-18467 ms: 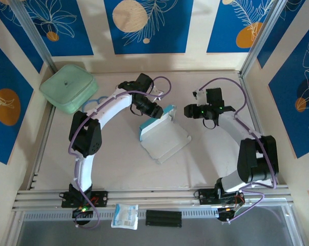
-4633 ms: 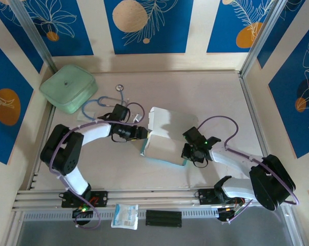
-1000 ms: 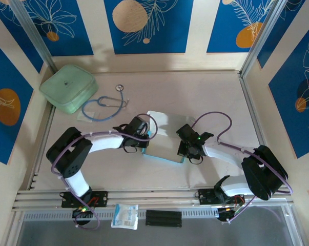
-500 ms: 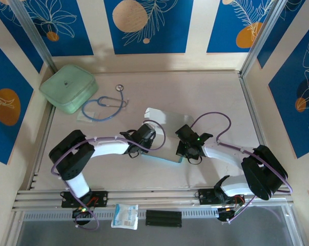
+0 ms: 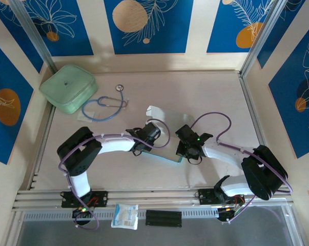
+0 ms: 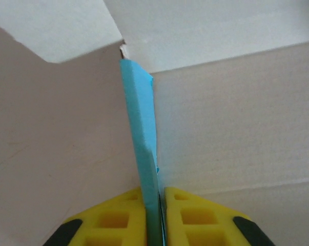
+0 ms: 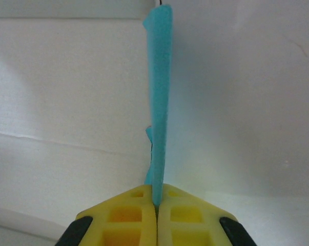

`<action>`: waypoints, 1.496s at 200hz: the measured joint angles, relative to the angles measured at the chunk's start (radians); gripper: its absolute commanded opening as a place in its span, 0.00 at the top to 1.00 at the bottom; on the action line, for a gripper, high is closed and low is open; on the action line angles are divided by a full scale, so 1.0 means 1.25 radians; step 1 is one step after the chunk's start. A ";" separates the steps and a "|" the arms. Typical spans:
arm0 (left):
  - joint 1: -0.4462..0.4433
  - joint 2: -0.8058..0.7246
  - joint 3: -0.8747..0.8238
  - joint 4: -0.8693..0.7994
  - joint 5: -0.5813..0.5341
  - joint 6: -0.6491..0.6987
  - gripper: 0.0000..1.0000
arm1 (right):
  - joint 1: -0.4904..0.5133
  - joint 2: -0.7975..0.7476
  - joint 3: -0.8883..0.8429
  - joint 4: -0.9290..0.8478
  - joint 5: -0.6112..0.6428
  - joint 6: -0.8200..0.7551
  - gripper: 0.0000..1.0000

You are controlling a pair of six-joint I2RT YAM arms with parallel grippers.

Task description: Fold the paper box

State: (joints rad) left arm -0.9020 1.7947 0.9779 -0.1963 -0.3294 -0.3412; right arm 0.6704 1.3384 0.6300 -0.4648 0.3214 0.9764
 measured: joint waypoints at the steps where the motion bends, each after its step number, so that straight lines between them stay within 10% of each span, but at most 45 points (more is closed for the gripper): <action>1: 0.001 0.000 0.000 0.000 0.003 0.001 0.79 | 0.000 0.000 0.000 0.000 0.000 0.000 0.94; 299: 0.055 -0.194 -0.027 -0.067 0.150 -0.039 0.35 | -0.002 0.043 0.041 -0.012 0.001 -0.049 0.95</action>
State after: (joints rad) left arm -0.8337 1.5524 0.9436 -0.2794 -0.1425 -0.3904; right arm 0.6674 1.3922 0.6815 -0.4793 0.3225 0.9154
